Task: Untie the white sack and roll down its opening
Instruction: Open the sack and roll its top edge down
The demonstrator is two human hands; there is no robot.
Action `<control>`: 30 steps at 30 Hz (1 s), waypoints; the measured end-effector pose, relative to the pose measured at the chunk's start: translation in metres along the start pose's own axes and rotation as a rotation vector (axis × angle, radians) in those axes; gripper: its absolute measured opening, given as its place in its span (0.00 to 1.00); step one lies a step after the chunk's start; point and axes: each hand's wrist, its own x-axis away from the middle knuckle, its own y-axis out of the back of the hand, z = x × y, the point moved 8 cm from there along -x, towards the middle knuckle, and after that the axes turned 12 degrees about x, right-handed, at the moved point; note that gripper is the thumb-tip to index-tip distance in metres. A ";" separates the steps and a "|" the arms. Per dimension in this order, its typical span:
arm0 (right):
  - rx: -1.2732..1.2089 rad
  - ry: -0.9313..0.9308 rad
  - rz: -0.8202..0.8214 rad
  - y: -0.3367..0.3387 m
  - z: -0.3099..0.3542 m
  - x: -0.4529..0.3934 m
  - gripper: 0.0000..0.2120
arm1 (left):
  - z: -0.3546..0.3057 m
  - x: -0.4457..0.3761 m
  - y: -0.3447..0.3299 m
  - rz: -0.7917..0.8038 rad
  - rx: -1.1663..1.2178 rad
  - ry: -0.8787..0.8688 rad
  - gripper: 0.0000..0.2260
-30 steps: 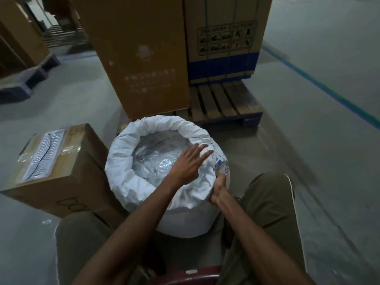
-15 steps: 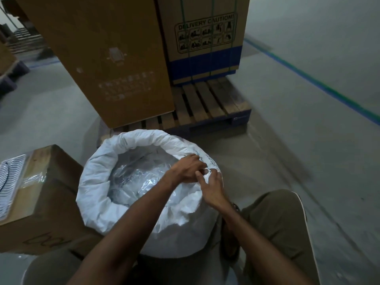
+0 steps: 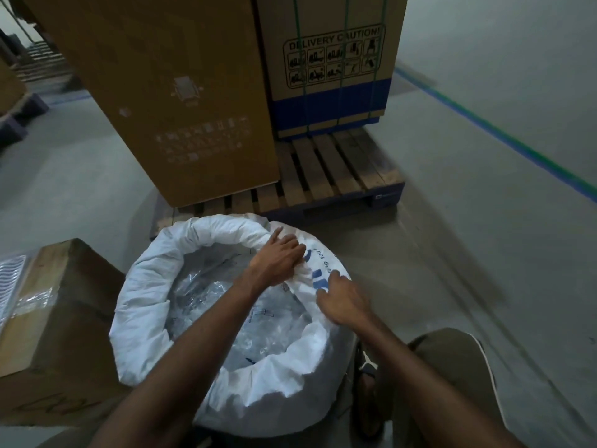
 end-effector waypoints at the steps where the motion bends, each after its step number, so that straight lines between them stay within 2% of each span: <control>1: -0.008 0.040 -0.052 0.002 0.008 -0.002 0.32 | 0.000 -0.005 0.002 -0.031 0.009 -0.001 0.07; 2: -0.065 0.091 -0.075 0.003 0.016 -0.006 0.34 | 0.001 -0.009 0.004 -0.041 0.023 0.010 0.05; 4: -0.195 0.171 -0.021 -0.003 0.033 -0.019 0.38 | 0.013 -0.018 0.001 -0.043 0.106 0.090 0.03; 6: -0.177 0.174 0.045 -0.009 0.045 -0.025 0.49 | 0.030 -0.025 0.001 -0.053 0.282 0.256 0.04; 8: -0.093 0.157 0.002 -0.009 0.058 -0.036 0.54 | 0.046 -0.036 -0.004 0.018 0.474 0.373 0.08; 10: -0.055 0.145 -0.042 -0.002 0.067 -0.046 0.50 | 0.053 -0.043 -0.008 0.175 0.640 0.398 0.12; 13: -0.112 0.103 0.122 0.011 0.063 -0.059 0.41 | 0.058 -0.036 0.008 0.288 0.827 0.333 0.14; 15: -0.177 0.125 0.191 0.030 0.057 -0.063 0.35 | 0.057 -0.022 0.022 0.304 0.714 0.151 0.25; 17: -0.247 0.091 0.285 0.045 0.050 -0.066 0.35 | 0.060 -0.007 0.026 0.208 0.315 0.008 0.38; 18: -0.273 0.064 0.339 0.046 0.046 -0.070 0.33 | 0.063 -0.001 0.026 0.125 0.122 0.010 0.41; 19: -0.278 0.054 0.374 0.046 0.046 -0.071 0.30 | 0.067 0.002 0.023 0.058 -0.001 0.050 0.39; 21: -0.170 0.083 0.287 0.049 0.053 -0.074 0.26 | 0.078 0.003 0.013 0.030 -0.055 0.173 0.26; 23: 0.169 0.091 -0.004 0.057 0.069 -0.073 0.34 | 0.087 -0.003 0.008 0.025 0.040 0.313 0.13; 25: 0.447 0.147 -0.252 0.051 0.097 -0.069 0.46 | 0.095 -0.012 0.006 0.014 0.204 0.426 0.14; 26: 0.511 0.170 -0.325 0.047 0.110 -0.068 0.47 | 0.097 -0.018 0.007 0.024 0.271 0.445 0.15; 28: 0.536 0.176 -0.410 0.048 0.121 -0.072 0.39 | 0.097 -0.028 0.007 0.105 0.326 0.401 0.14; 30: 0.461 0.174 -0.377 0.050 0.119 -0.084 0.28 | 0.098 -0.027 0.010 0.182 0.409 0.346 0.15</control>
